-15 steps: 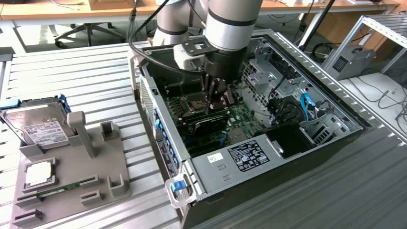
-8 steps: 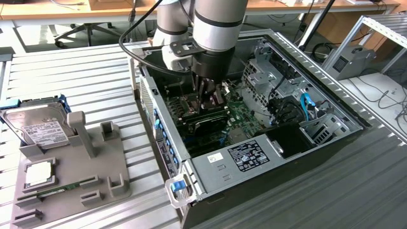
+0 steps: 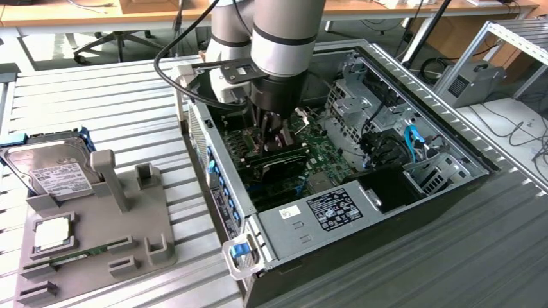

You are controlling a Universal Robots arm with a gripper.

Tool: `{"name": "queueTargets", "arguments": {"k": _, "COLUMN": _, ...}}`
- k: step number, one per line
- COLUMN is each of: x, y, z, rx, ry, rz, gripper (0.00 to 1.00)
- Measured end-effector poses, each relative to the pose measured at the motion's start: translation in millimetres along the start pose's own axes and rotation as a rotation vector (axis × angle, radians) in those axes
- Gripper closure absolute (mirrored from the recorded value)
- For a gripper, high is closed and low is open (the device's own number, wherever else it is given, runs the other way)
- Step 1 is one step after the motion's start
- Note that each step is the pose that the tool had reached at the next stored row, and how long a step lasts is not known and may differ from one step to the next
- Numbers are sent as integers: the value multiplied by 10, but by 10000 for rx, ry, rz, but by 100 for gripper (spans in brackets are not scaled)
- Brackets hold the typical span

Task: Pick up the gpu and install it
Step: 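Press down on the gpu until it lock into place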

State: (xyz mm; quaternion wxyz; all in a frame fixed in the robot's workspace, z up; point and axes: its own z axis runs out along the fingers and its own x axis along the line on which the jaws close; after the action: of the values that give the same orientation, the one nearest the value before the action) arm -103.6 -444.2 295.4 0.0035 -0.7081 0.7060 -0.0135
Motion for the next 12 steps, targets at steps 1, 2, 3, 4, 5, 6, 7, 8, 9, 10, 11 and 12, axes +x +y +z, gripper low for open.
{"name": "queueTargets", "arguments": {"k": 1, "x": 0, "y": 13, "z": 25, "rx": 0, "ry": 0, "rz": 0, "gripper": 89}}
{"name": "queueTargets", "arguments": {"k": 2, "x": 0, "y": 17, "z": 35, "rx": 0, "ry": 0, "rz": 0, "gripper": 89}}
{"name": "queueTargets", "arguments": {"k": 3, "x": 0, "y": 19, "z": 46, "rx": 0, "ry": -1, "rz": 0, "gripper": 89}}
{"name": "queueTargets", "arguments": {"k": 4, "x": 0, "y": 21, "z": 56, "rx": 1, "ry": -1, "rz": -2, "gripper": 89}}
{"name": "queueTargets", "arguments": {"k": 5, "x": 1, "y": 23, "z": 65, "rx": 0, "ry": -1, "rz": -2, "gripper": 89}}
{"name": "queueTargets", "arguments": {"k": 6, "x": 2, "y": 25, "z": 75, "rx": 0, "ry": -1, "rz": 0, "gripper": 89}}
{"name": "queueTargets", "arguments": {"k": 7, "x": 3, "y": 27, "z": 86, "rx": 1, "ry": -1, "rz": 0, "gripper": 89}}
{"name": "queueTargets", "arguments": {"k": 8, "x": 5, "y": 29, "z": 104, "rx": 0, "ry": 0, "rz": -1, "gripper": 89}}
{"name": "queueTargets", "arguments": {"k": 9, "x": 7, "y": 31, "z": 117, "rx": 0, "ry": -1, "rz": 0, "gripper": 89}}
{"name": "queueTargets", "arguments": {"k": 10, "x": 8, "y": 33, "z": 126, "rx": 0, "ry": 0, "rz": 0, "gripper": 89}}
{"name": "queueTargets", "arguments": {"k": 11, "x": 8, "y": 35, "z": 139, "rx": 0, "ry": 0, "rz": 0, "gripper": 89}}
{"name": "queueTargets", "arguments": {"k": 12, "x": 9, "y": 37, "z": 149, "rx": 0, "ry": 0, "rz": 1, "gripper": 89}}
